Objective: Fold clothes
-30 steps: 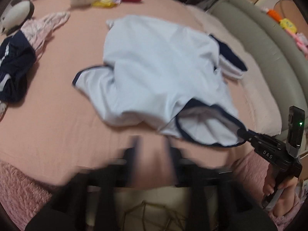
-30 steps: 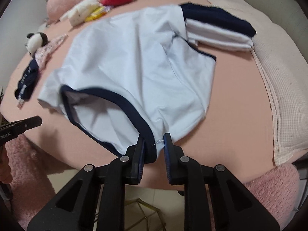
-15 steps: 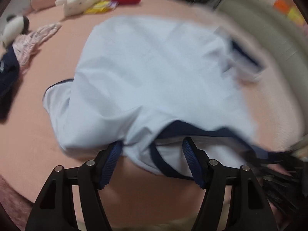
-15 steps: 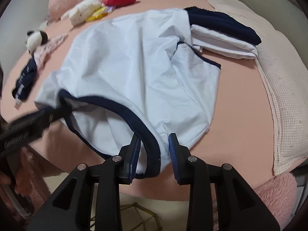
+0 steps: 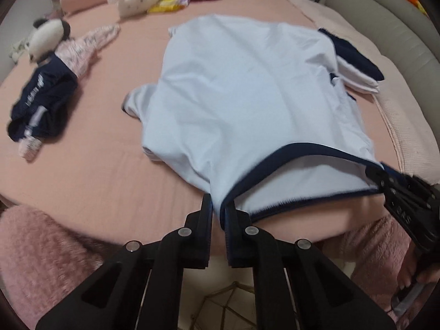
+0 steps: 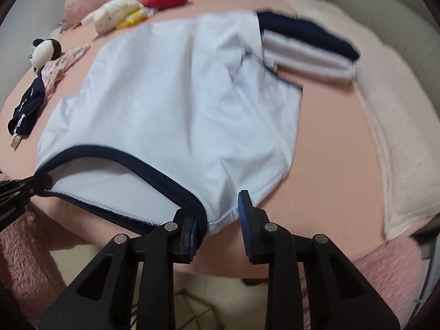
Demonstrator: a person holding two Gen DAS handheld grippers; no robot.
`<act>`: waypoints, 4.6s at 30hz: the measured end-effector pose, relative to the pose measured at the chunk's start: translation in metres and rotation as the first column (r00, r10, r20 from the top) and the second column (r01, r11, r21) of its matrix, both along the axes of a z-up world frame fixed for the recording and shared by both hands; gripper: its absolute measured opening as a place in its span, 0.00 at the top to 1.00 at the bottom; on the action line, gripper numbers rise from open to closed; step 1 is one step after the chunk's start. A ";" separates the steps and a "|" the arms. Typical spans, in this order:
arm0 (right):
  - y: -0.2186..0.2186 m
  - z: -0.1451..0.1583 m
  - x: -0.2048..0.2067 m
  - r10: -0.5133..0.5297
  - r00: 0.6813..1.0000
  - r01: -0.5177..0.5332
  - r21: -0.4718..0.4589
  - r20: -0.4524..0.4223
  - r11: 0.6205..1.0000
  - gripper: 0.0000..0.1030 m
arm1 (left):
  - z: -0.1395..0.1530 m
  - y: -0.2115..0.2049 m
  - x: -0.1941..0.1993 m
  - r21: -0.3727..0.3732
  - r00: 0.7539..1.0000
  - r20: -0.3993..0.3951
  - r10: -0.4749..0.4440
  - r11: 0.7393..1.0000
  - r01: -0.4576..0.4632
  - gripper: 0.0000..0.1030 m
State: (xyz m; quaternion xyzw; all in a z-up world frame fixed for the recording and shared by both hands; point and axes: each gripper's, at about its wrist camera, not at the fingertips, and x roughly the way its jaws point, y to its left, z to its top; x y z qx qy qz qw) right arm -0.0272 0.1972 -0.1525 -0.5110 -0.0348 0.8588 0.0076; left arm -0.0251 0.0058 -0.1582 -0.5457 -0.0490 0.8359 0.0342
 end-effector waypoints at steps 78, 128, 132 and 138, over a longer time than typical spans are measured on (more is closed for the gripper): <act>0.105 -0.038 -0.024 -0.302 0.946 0.324 -0.296 0.117 0.899 0.39 | -0.105 -0.095 -0.085 0.732 0.973 0.099 0.208 0.647 -0.212 0.52; 0.054 0.049 -0.015 0.006 0.999 -0.024 -0.535 -0.036 0.845 0.96 | 0.028 -0.131 -0.044 0.584 0.980 -0.156 0.122 0.812 -0.008 0.91; 0.069 0.136 -0.010 -0.035 0.970 -0.107 -0.551 -0.241 0.828 0.97 | 0.113 -0.132 -0.026 0.566 0.941 -0.333 0.067 0.812 0.143 0.91; 0.079 0.238 0.035 -0.069 0.884 -0.229 -0.558 -0.463 0.798 0.97 | 0.190 -0.131 0.002 0.518 0.897 -0.442 0.018 0.821 0.239 0.91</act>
